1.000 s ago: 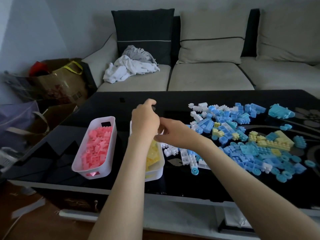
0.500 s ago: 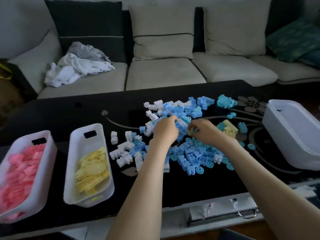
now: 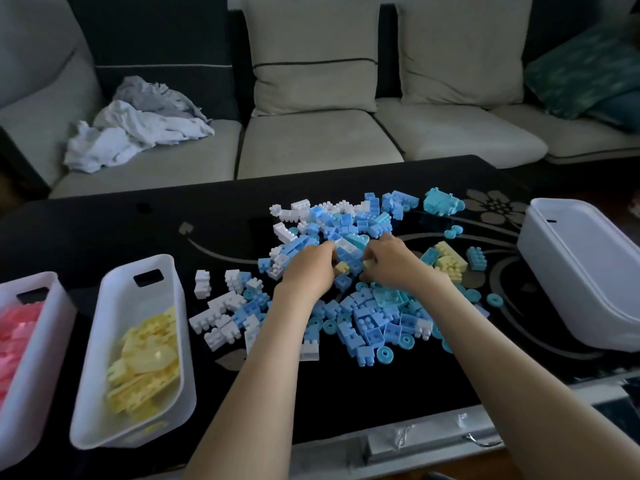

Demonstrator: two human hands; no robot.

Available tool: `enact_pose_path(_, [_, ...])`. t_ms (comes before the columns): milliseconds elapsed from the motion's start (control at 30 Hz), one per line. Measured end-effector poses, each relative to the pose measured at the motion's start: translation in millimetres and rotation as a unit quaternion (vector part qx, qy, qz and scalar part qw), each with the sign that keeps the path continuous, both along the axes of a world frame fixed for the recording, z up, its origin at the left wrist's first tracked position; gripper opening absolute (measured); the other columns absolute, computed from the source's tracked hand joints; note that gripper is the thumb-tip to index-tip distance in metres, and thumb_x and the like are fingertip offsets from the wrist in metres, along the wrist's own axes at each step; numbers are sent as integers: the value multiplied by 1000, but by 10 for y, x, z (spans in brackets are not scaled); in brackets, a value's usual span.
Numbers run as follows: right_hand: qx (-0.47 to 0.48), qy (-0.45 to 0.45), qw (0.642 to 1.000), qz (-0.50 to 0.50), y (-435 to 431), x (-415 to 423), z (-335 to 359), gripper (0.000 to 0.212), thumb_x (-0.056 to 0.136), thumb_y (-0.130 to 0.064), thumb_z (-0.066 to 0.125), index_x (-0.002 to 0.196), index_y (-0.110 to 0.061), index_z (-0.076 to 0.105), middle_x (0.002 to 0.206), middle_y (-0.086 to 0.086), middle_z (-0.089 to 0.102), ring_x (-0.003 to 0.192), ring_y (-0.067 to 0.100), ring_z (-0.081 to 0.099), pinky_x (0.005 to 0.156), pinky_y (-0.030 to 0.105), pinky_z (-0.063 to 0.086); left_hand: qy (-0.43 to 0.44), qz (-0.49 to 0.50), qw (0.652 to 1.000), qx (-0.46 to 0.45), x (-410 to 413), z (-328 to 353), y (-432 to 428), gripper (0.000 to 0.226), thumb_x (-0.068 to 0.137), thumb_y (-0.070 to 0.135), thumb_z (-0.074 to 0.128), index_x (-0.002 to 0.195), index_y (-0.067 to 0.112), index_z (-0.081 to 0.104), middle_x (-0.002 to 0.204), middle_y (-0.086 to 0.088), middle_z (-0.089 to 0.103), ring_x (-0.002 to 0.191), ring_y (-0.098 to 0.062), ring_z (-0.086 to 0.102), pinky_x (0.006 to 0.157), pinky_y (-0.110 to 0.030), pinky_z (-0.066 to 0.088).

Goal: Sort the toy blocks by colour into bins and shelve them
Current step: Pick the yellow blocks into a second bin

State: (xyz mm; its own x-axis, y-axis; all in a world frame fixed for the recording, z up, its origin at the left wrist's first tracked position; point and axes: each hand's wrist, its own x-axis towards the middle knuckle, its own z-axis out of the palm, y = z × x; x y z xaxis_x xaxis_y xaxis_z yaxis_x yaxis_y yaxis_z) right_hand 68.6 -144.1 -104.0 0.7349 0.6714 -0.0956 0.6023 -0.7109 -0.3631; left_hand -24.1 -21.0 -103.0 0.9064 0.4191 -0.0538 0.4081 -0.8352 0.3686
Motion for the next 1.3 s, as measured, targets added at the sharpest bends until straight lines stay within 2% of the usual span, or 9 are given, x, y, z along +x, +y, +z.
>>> enact_pose_path(67, [2,-4,1000,4,-4,-7,5,18,89,-22,60,103,-13,57,112,4,39,112,21,37,91,32,38,-1,-8,1000,-8,-7,55,-11,19,97,20,54,116,21,52,89,1,53,72,-18,51,54,-27,34])
enact_pose_path(167, [25,-5,1000,9,-14,-26,15,6,91,-18,56,96,-16,58,110,4,42,115,22,39,93,32,38,9,-17,1000,-16,-2,119,-45,20,95,28,57,113,21,54,86,3,51,74,-18,51,59,-28,37])
enact_pose_path(367, [28,-6,999,23,-3,-52,65,7,89,-13,54,87,-18,59,101,1,61,89,15,56,76,27,48,27,4,1000,3,-4,77,-139,22,96,28,54,108,10,57,102,-7,60,89,-23,59,72,-33,45])
enact_pose_path(600, [135,26,990,24,-3,-216,466,10,89,-15,59,99,-14,59,100,1,60,84,13,56,63,18,42,-1,62,998,-31,-208,480,32,18,96,22,52,103,9,63,102,-7,64,91,-23,62,72,-30,46])
enact_pose_path(767, [242,53,961,119,336,-857,877,10,86,-21,64,95,-20,60,93,-6,61,82,9,55,68,15,41,-32,96,995,-22,-874,1036,396,6,93,25,59,87,25,58,100,0,62,88,-17,57,74,-30,42])
enact_pose_path(900, [231,97,939,237,727,-1491,950,12,84,-20,66,95,-18,62,90,-2,65,83,12,61,71,21,48,12,170,985,4,-1552,1184,755,3,90,22,62,88,21,62,103,-4,65,89,-21,60,68,-27,41])
enact_pose_path(1100, [157,140,924,318,1091,-1857,672,37,85,-28,66,120,-20,54,112,-4,59,104,10,57,88,23,47,119,195,973,34,-2017,761,895,28,99,32,43,117,21,62,118,-4,62,106,-22,59,86,-29,44])
enact_pose_path(1233, [201,87,949,228,1066,-1477,525,34,93,-18,54,127,-14,52,123,3,58,113,16,55,93,25,43,-44,199,978,54,-2058,523,893,22,98,21,40,105,20,61,105,-4,60,92,-24,60,66,-31,43])
enact_pose_path(1300, [200,64,969,130,992,-1144,405,35,95,-13,50,130,-11,49,126,7,55,114,22,54,92,28,42,-80,173,979,76,-1935,583,834,22,99,20,41,108,16,61,105,-2,58,92,-22,56,69,-28,39])
